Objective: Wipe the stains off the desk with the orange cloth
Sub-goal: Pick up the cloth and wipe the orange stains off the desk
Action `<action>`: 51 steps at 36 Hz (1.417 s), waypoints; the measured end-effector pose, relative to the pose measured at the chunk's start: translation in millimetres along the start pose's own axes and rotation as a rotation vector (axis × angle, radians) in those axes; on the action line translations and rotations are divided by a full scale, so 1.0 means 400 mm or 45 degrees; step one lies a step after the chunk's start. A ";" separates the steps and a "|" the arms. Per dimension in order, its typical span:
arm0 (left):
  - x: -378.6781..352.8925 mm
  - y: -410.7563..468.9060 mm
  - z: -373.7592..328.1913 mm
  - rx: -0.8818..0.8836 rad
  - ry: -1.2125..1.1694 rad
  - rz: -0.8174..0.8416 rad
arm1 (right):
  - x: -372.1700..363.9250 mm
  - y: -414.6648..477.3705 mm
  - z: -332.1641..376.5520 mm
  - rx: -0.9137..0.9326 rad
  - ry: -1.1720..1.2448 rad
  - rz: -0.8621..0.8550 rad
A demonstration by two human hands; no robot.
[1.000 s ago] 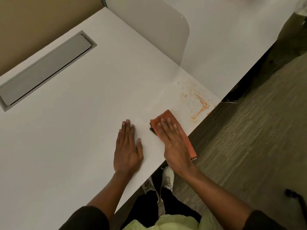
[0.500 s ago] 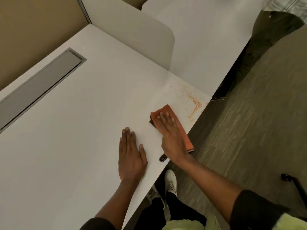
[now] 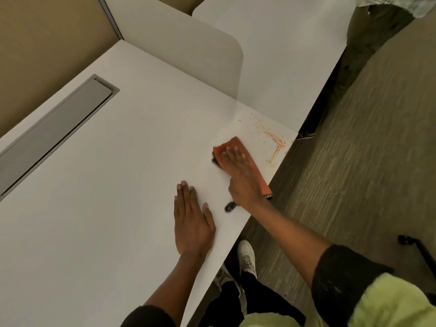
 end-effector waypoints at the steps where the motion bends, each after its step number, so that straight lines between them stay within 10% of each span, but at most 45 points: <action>1: 0.000 0.001 0.000 -0.005 0.001 -0.006 | -0.004 -0.039 0.014 0.040 0.040 0.009; 51: -0.075 0.117 -0.169 -0.063 -0.010 0.041 | 0.109 0.023 -0.144 0.035 0.019 0.087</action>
Point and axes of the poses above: each hand's wrist, its own y-axis towards the middle knuckle, its own x-axis out of the back of the hand, z = x × y, the point moved 10 cm from there along y, towards the middle knuckle, and after that the axes turned 1 degree about z, right-handed, at the moved point
